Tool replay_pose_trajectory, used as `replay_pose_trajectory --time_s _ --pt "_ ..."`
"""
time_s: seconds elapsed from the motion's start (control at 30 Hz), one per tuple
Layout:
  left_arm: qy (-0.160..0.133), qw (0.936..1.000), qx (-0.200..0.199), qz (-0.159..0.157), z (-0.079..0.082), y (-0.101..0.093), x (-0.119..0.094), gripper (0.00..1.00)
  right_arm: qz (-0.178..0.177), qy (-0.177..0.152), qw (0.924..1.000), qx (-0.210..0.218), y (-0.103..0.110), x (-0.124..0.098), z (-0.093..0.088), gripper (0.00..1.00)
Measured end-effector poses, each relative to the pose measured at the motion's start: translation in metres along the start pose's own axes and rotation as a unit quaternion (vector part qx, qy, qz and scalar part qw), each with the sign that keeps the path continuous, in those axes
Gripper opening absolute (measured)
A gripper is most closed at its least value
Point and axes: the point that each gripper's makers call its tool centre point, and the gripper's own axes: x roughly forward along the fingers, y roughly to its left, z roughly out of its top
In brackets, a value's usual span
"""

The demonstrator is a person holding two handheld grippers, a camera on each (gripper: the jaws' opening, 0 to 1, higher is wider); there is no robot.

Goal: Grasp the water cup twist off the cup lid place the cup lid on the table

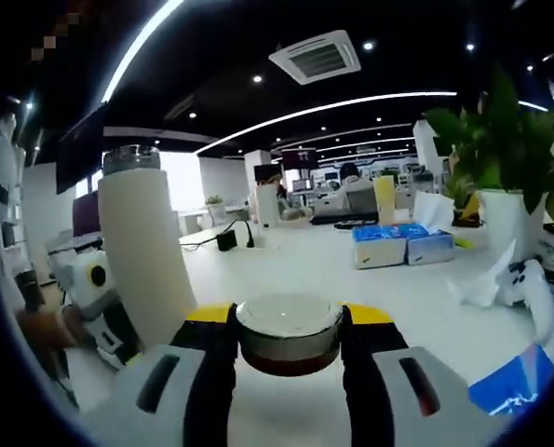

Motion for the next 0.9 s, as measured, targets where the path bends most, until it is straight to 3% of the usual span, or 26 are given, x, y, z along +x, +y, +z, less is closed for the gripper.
replay_pose_trajectory --time_s 0.27,0.4,0.9 --pt "0.001 1.0000 0.000 0.000 -0.001 0.000 0.000 0.49 -0.010 0.034 0.9993 -0.005 -0.005 -0.003 -0.028 0.46" --pt "0.002 1.0000 0.000 0.000 -0.001 -0.001 0.000 0.49 -0.011 0.036 0.9990 -0.023 -0.001 0.000 -0.029 0.46" --pt "0.004 1.0000 0.001 0.000 -0.002 -0.001 0.001 0.49 -0.005 0.059 0.9980 -0.021 0.001 0.006 -0.048 0.46"
